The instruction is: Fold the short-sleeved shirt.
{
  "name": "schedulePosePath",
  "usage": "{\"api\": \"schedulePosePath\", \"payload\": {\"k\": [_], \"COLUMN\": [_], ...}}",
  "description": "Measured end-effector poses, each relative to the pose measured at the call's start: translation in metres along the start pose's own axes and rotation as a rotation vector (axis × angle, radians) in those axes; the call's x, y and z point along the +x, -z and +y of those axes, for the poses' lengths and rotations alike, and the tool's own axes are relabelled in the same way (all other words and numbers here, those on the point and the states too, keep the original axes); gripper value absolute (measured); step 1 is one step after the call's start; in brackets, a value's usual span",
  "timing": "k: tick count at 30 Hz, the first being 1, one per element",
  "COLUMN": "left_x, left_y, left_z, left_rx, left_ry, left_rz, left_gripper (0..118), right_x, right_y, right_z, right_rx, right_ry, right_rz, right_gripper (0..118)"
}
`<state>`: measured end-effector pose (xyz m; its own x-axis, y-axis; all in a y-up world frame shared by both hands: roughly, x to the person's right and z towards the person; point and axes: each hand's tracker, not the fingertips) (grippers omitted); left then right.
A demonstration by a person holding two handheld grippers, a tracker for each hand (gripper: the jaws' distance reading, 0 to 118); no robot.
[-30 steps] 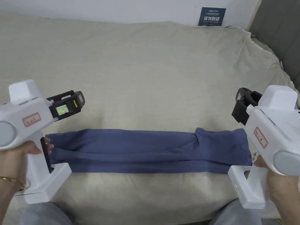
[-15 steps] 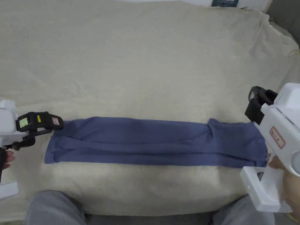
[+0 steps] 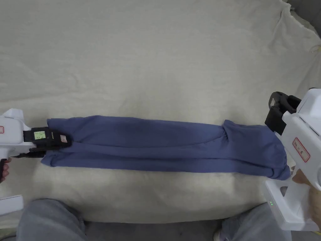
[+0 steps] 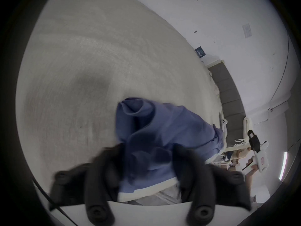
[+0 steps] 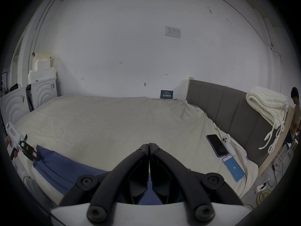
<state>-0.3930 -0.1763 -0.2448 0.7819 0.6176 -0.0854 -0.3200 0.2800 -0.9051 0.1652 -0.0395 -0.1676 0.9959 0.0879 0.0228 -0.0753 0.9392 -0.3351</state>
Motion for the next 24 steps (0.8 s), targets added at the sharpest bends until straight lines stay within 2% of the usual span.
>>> {"api": "schedulePosePath", "payload": {"k": [1,4,8,10,14,16,18,21,24], "left_x": [0.001,0.01,0.034,0.054,0.101,0.133,0.165,0.203,0.237], "left_y": [0.005,0.008,0.003,-0.009,-0.037,-0.048,-0.056,-0.062,-0.053], "left_z": [-0.001,-0.004,0.0,-0.002,-0.005,-0.015,-0.023,-0.031,-0.041], "left_rx": [-0.012,-0.005,-0.026,0.02,0.112,0.138,0.173,0.188,0.177], "left_ry": [0.0,0.039,0.062,0.137,0.192,0.319,0.389,0.434,0.532], "left_rz": [0.051,0.054,0.169,0.215,0.297,0.375,0.387,0.298,0.275], "left_gripper": [19,16,8,8,7,7,7,7,7], "right_x": [-0.001,-0.002,-0.002,-0.001,0.004,0.007,0.011,0.016,0.025], "right_y": [0.0,0.0,0.0,-0.001,-0.004,-0.008,-0.011,-0.017,-0.023], "right_z": [-0.001,-0.001,-0.003,-0.003,0.0,0.002,0.003,0.003,0.002], "right_rx": [0.0,-0.001,-0.006,-0.003,0.013,0.029,0.043,0.061,0.071], "right_ry": [-0.003,-0.003,-0.012,-0.007,0.001,0.01,0.017,0.014,0.031], "right_rz": [0.0,0.006,0.015,0.022,0.032,0.035,0.036,0.029,0.025], "right_gripper": [0,0,0,0,0,0,0,0,0]}}
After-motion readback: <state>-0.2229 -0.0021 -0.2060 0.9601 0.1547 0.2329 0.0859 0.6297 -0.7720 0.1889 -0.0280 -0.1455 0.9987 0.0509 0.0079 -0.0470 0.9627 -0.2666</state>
